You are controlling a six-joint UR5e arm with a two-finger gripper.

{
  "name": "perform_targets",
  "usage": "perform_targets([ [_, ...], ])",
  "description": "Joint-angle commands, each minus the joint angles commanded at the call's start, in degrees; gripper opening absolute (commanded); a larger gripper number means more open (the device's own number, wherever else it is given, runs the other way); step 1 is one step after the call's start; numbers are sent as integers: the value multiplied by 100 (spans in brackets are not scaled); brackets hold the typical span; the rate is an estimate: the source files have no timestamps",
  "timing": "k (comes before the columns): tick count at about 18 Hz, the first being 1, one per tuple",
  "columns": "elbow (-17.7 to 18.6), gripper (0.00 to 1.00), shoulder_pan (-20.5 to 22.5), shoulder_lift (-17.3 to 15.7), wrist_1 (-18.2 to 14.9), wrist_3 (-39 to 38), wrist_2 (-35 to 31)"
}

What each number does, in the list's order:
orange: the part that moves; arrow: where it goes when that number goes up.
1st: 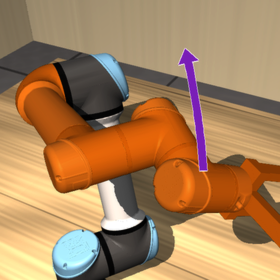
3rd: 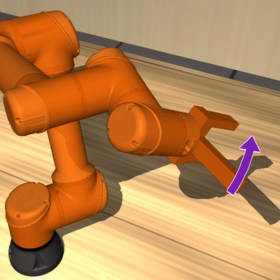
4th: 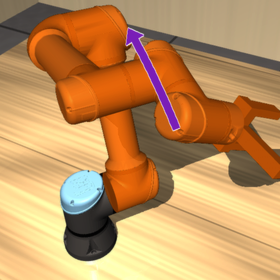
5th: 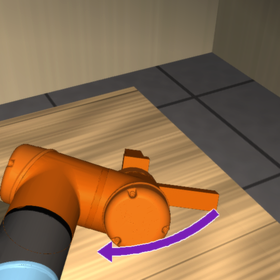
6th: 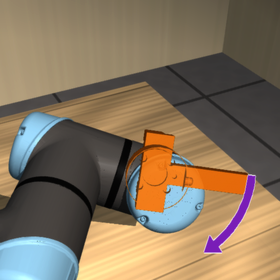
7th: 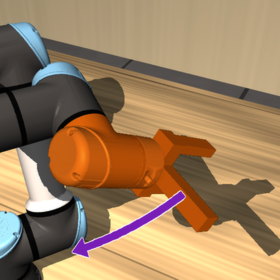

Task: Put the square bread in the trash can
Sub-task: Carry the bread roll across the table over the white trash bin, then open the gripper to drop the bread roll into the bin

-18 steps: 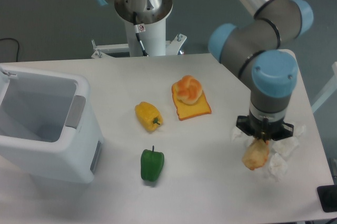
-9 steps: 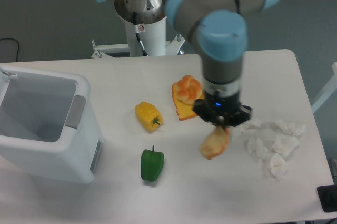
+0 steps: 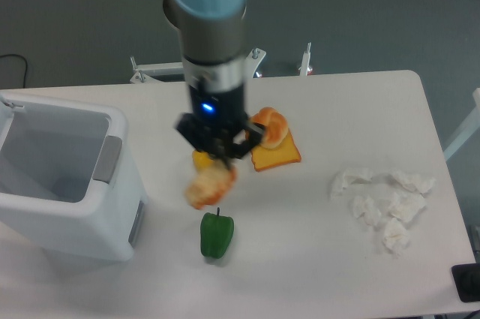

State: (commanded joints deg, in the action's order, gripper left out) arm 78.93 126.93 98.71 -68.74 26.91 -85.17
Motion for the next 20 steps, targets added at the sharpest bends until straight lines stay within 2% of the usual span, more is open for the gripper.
perform_targets([
  [3,0,0,-387,-97,264,-431,-9],
  [7,17,1,-756,-255,265,-598,0],
  [10,193,8,-1055,-378,265,-661,9],
  [11,254,17,-1117,-405,265,-661,9],
  [12,333,37,-1187,-405,265,-661,0],
  [13,395,76,-1205,-414,265,-652,-9],
  [14,430,100,-1205,-396,265,-634,-17],
  [20,615,100,-1267,-343,273,-660,-9],
])
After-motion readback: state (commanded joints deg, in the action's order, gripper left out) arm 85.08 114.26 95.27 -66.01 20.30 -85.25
